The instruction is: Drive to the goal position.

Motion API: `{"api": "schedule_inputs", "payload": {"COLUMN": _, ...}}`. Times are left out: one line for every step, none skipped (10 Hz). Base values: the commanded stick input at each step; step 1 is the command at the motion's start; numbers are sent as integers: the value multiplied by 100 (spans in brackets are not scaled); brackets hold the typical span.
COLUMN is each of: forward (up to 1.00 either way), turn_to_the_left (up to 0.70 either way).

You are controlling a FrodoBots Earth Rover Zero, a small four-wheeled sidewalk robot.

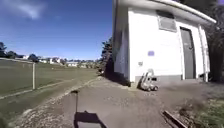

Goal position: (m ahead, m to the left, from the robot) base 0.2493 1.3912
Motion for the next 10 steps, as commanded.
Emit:
{"api": "schedule_inputs", "payload": {"forward": 50, "turn_to_the_left": 0}}
{"api": "schedule_inputs", "payload": {"forward": 50, "turn_to_the_left": 0}}
{"api": "schedule_inputs", "payload": {"forward": 50, "turn_to_the_left": 0}}
{"api": "schedule_inputs", "payload": {"forward": 50, "turn_to_the_left": 0}}
{"api": "schedule_inputs", "payload": {"forward": 50, "turn_to_the_left": 0}}
{"api": "schedule_inputs", "payload": {"forward": 50, "turn_to_the_left": 0}}
{"api": "schedule_inputs", "payload": {"forward": 50, "turn_to_the_left": 0}}
{"api": "schedule_inputs", "payload": {"forward": 50, "turn_to_the_left": 0}}
{"api": "schedule_inputs", "payload": {"forward": 50, "turn_to_the_left": 0}}
{"api": "schedule_inputs", "payload": {"forward": 50, "turn_to_the_left": 0}}
